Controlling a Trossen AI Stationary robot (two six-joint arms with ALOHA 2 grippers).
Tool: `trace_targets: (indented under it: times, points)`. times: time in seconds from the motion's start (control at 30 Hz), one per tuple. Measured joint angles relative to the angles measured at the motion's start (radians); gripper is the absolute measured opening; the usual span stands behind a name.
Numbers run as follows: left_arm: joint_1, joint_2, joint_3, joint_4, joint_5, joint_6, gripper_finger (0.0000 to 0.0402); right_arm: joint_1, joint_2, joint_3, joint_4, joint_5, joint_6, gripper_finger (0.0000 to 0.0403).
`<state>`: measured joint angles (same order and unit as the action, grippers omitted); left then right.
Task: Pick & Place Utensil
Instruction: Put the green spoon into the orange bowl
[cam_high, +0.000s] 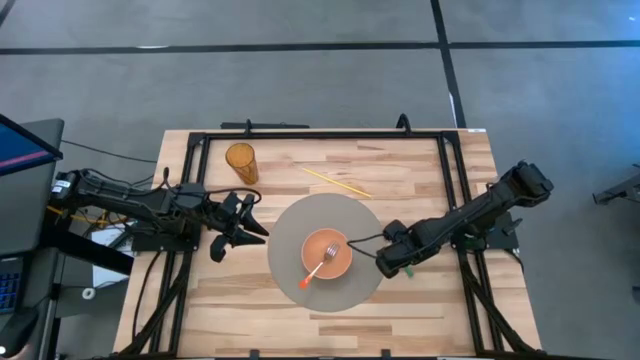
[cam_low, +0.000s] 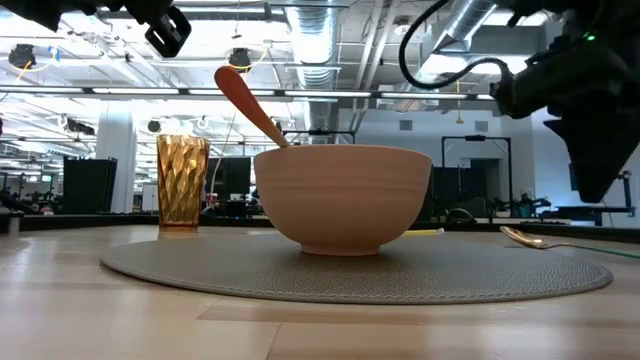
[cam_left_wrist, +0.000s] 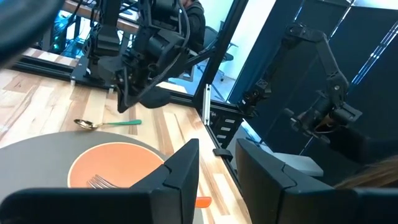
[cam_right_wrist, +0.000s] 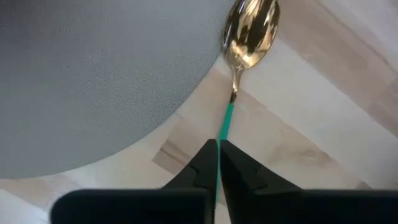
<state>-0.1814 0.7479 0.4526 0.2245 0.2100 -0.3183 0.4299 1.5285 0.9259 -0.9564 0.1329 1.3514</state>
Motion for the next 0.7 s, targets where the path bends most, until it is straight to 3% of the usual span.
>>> trace_targets:
  times: [0.4,0.57,0.7]
  points:
    - [0.0,0.0,0.0,-0.008,0.0,0.0,0.0106,-0.01,0.102,-0.062,0.078,-0.032,0.0,0.0122]
    - [0.0,0.003,0.001,-0.006,0.001,0.0,0.0106,-0.033,0.148,-0.099,0.121,-0.08,0.0,0.0135]
    - [0.0,0.005,0.001,-0.007,0.0,0.0,0.0106,-0.054,0.139,-0.103,0.127,-0.091,-0.023,0.0118]
